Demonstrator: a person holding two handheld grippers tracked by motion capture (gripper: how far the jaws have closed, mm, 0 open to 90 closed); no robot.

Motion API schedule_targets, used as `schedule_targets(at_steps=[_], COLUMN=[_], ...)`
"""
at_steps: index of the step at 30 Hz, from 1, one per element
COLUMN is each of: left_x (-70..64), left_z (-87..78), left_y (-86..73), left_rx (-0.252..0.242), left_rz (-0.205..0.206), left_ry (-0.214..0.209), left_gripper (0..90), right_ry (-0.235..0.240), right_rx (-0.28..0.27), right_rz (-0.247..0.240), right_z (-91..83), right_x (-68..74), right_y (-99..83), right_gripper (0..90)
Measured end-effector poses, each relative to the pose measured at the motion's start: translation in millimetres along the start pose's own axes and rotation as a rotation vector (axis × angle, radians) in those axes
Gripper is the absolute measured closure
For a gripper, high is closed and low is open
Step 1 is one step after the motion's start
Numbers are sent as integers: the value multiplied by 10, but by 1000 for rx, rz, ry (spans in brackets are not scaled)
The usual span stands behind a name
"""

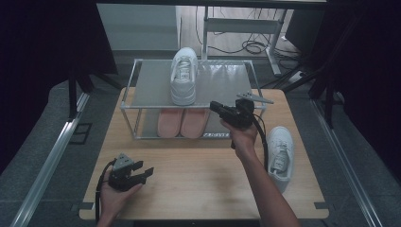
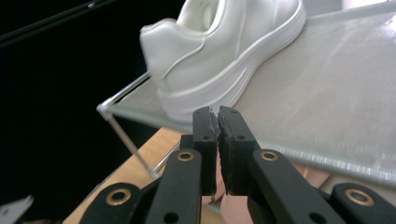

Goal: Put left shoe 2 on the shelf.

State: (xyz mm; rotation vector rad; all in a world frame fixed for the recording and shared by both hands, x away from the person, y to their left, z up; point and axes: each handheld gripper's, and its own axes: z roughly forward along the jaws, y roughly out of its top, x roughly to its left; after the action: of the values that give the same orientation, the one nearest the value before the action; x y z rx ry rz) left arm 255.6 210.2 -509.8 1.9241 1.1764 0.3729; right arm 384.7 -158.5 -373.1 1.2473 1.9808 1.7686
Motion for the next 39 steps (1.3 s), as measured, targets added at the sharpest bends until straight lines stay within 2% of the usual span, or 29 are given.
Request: schedule_targets(at_steps=[5, 8, 14, 16, 17, 23, 27, 28, 39], left_x=[3, 6, -3, -10, -18, -19, -18, -20, -35], left_z=[-7, -7, 8, 17, 29, 31, 33, 34, 44], left_y=[4, 3, -1, -5, -7, -6, -8, -9, -11], left_rx=[-2, -3, 1, 4, 8, 9, 9, 10, 13], left_rz=[-1, -2, 1, -2, 2, 5, 2, 2, -2], left_ry=[0, 1, -1, -3, -4, -5, -5, -4, -11], left_gripper=[458, 458, 458, 459, 458, 459, 459, 459, 459], right_ry=[16, 25, 19, 17, 14, -2, -8, -13, -37], right_rx=[5, 9, 21, 25, 33, 57, 64, 67, 69], right_rz=[-29, -30, -64, -64, -64, -72, -78, -76, -81], right_z=[-124, -199, -342, -355, -387, -462, -492, -520, -709], right_x=[27, 29, 33, 31, 14, -17, -16, -23, -19], right_y=[-116, -193, -408, -437, -522, -713, -794, -868, -1090], right_gripper=[862, 867, 874, 874, 875, 874, 874, 873, 871])
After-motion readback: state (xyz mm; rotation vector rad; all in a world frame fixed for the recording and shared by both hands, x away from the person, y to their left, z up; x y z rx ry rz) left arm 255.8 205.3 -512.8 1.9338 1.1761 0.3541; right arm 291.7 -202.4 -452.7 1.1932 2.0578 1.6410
